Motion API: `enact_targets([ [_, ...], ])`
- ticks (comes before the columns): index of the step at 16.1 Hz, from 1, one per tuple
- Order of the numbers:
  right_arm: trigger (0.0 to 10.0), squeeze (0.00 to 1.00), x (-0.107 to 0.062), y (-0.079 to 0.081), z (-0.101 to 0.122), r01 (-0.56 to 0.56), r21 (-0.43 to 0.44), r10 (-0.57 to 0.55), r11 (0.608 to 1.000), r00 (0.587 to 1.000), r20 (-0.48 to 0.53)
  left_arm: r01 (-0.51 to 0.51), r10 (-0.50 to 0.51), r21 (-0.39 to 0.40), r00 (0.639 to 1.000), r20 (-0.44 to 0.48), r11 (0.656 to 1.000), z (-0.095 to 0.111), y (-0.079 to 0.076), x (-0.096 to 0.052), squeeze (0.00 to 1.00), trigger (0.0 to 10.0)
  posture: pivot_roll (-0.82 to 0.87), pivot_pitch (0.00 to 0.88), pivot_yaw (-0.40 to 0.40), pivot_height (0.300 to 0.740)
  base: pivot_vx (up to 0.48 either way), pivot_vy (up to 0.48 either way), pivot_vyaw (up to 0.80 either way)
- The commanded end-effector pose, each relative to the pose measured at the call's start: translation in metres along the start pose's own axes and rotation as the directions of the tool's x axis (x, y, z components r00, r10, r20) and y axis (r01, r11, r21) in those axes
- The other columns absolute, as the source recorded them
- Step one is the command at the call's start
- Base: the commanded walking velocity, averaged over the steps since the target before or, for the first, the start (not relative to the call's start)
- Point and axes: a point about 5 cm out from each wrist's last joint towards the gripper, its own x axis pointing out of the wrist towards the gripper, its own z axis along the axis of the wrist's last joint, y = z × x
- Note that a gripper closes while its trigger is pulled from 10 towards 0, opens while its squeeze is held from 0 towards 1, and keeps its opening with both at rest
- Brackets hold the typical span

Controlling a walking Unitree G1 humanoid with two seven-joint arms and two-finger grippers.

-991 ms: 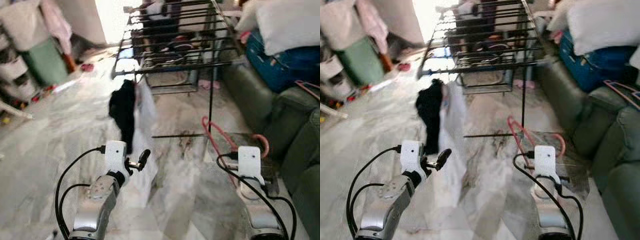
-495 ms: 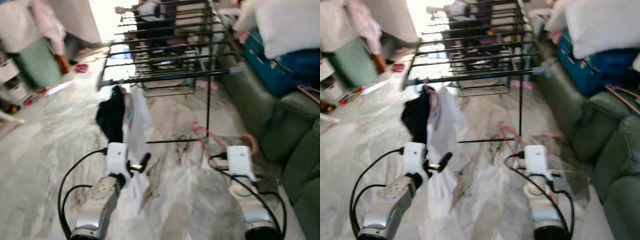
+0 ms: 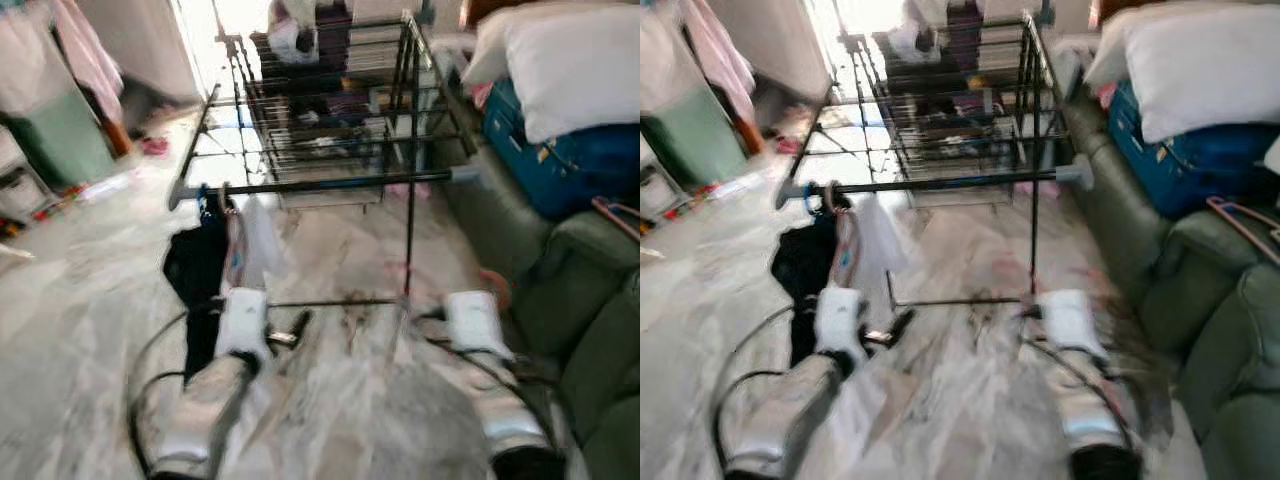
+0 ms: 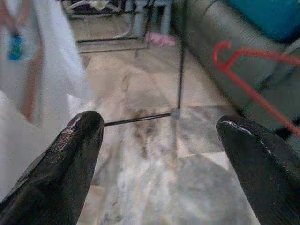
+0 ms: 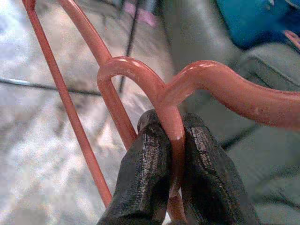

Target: Hang hanger

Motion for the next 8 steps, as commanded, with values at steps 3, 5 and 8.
enact_targets([
  [3, 10.0, 0.0, 0.003, -0.008, 0.004, -0.012, -0.016, 0.012, 1.0, 0.999, 0.046, 0.001, -0.002, 0.004, 1.0, 0.014, 1.0, 0.001, -0.004, 0.001, 0.0, 10.0, -0.12, 0.009, 0.059, 0.74, 0.34, 0.0, 0.0],
  [5, 10.0, 0.0, 0.004, -0.006, 0.008, -0.03, -0.068, 0.034, 0.997, 0.998, 0.058, -0.055, 0.054, 0.017, 0.998, 0.016, 0.998, -0.001, 0.002, -0.002, 0.0, 10.0, -0.13, 0.013, 0.044, 0.74, 0.0, 0.0, 0.0],
  [8, 10.0, 0.0, 0.01, 0.004, 0.015, -0.06, -0.158, 0.071, 0.986, 0.996, 0.062, -0.067, 0.065, 0.079, 0.998, 0.021, 0.995, -0.007, 0.006, -0.01, 0.0, 10.0, -0.12, 0.022, 0.026, 0.74, 0.0, 0.0, 0.0],
])
